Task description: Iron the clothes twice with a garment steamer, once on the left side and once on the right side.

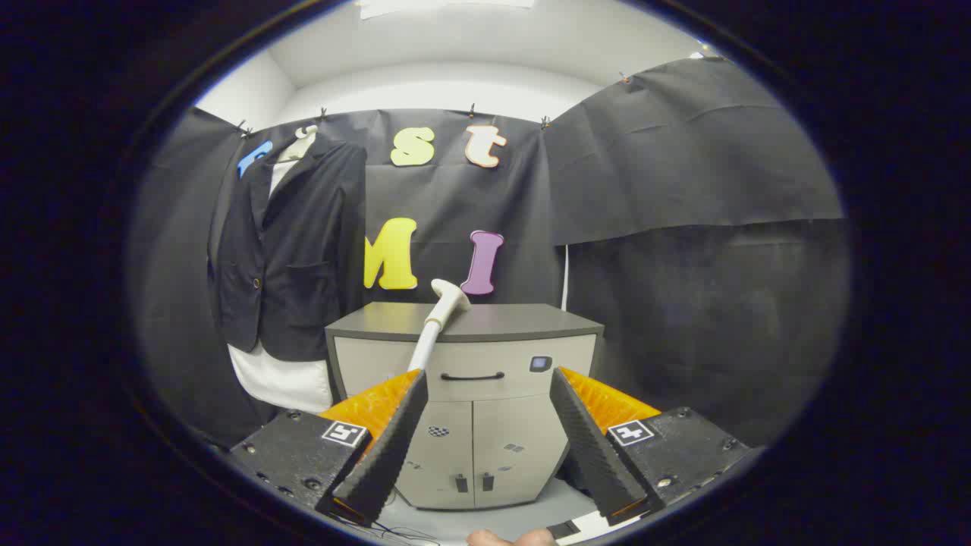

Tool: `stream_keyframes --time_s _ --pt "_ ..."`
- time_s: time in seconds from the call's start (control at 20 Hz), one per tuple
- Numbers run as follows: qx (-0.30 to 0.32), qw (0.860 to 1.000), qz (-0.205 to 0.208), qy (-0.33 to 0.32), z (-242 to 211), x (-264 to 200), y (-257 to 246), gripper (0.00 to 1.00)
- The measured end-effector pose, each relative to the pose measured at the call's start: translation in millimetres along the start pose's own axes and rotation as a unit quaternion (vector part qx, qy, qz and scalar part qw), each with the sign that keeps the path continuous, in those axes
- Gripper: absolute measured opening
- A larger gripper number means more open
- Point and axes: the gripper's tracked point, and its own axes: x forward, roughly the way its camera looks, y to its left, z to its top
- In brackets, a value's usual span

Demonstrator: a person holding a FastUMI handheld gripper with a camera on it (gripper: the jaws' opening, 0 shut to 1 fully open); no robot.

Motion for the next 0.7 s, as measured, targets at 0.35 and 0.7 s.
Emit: stream_keyframes --time_s 0.35,0.7 --pt "0.017 1.000 0.004 0.012 -6.6 14.1 -25.6 1.00" --pt "0.010 1.000 0.017 0.006 -0.2 32.8 -23.8 1.00"
